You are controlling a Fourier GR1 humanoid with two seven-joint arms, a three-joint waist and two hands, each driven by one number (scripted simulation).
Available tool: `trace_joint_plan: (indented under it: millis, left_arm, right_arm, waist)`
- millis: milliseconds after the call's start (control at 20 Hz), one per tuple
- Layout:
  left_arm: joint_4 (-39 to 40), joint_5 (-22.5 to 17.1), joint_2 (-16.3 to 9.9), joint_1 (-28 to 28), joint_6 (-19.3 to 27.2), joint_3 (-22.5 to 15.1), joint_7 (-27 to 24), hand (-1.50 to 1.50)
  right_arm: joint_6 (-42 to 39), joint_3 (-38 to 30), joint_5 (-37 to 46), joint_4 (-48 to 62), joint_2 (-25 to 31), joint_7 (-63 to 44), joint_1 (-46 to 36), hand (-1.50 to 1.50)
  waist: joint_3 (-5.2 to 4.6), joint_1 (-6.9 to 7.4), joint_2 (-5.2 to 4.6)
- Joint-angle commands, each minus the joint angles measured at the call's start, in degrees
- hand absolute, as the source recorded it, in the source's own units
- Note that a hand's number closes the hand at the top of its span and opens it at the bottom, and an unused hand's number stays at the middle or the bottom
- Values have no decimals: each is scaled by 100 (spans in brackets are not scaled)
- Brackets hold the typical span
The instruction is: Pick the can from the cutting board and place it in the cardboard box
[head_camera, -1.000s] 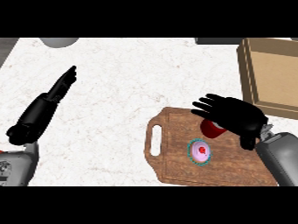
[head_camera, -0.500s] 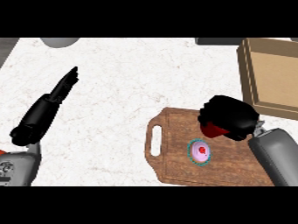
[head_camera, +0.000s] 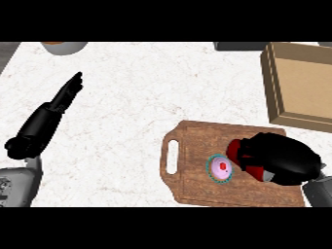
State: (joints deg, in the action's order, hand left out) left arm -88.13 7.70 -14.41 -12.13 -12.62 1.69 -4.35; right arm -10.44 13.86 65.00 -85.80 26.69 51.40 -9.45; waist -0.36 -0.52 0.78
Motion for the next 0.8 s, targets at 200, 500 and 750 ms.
trace_joint_plan:
  millis: [200,500,750]
  left_arm:
    - [-153,134,125,144,96,-61,119,0]
    - [-476,-109,-37,97,-173,104,305,0]
    - [-391,56,108,36,-44,-53,307,0]
  right_arm:
    - [61,-1025,-1408,-1303,723,1144,1149,150]
    - [-876,-1973,-2711,-2378,1179,525,1133,150]
    - [-1266,-2815,-4117,-1976,922,-1007,706,150]
  waist:
    - [35,-54,-51]
    - [32,-6,-50]
    - [26,7,-54]
